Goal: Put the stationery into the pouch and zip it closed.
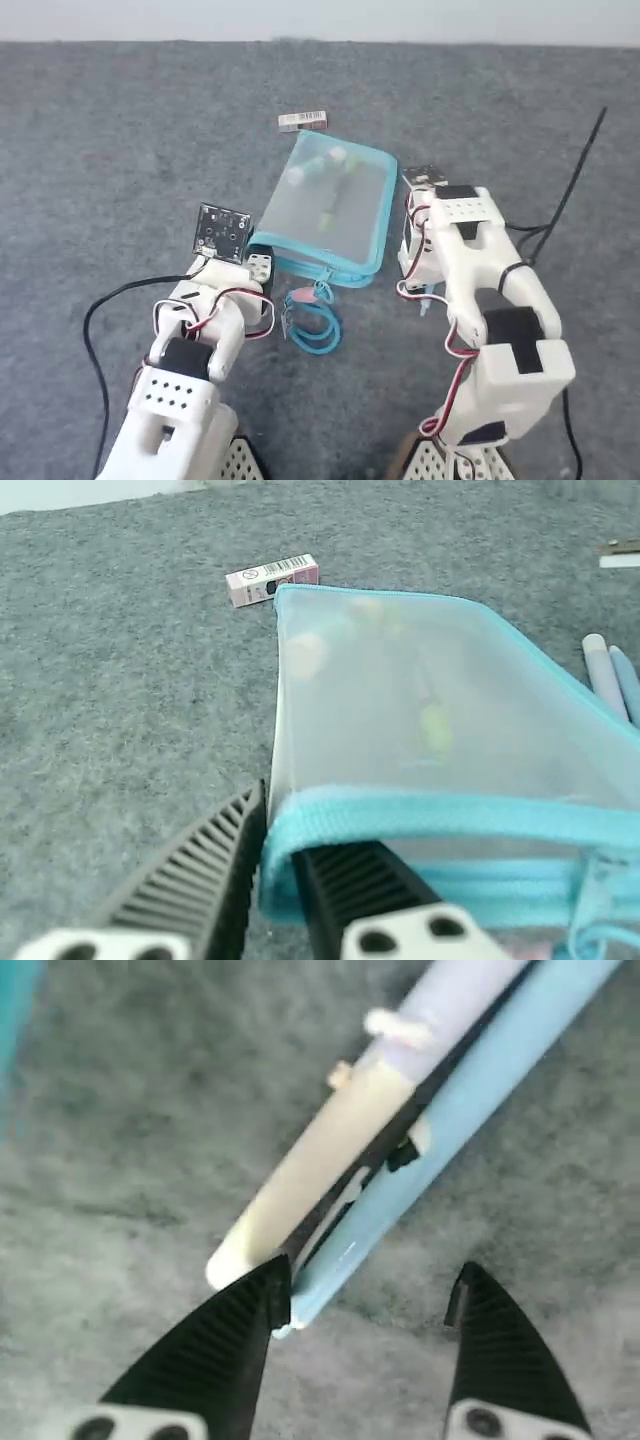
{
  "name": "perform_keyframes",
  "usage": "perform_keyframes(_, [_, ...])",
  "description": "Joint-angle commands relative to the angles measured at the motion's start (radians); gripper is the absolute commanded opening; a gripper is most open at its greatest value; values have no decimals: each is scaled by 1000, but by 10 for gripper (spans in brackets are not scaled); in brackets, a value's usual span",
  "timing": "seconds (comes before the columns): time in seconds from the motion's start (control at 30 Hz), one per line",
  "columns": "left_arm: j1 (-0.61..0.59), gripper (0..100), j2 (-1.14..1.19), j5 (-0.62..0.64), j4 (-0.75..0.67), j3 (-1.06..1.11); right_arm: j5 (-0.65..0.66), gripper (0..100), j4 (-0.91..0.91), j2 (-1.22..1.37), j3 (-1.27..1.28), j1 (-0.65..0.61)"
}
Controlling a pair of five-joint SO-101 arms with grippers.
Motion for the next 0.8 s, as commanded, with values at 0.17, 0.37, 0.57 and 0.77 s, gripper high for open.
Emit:
perform_keyframes(0.17, [-9,12,-17,21,-21,-30,-11,149,-42,-10,-5,67])
perform_keyframes(0.37, [-9,12,-17,21,-21,-28,-9,99,-31,-10,2,73])
perform_keyframes(0.57, [-9,12,-17,21,-21,-28,-3,8,-31,-16,2,136])
perform_keyframes(0.77, [-9,12,-17,21,-21,-30,44,7,120,-162,-49,203])
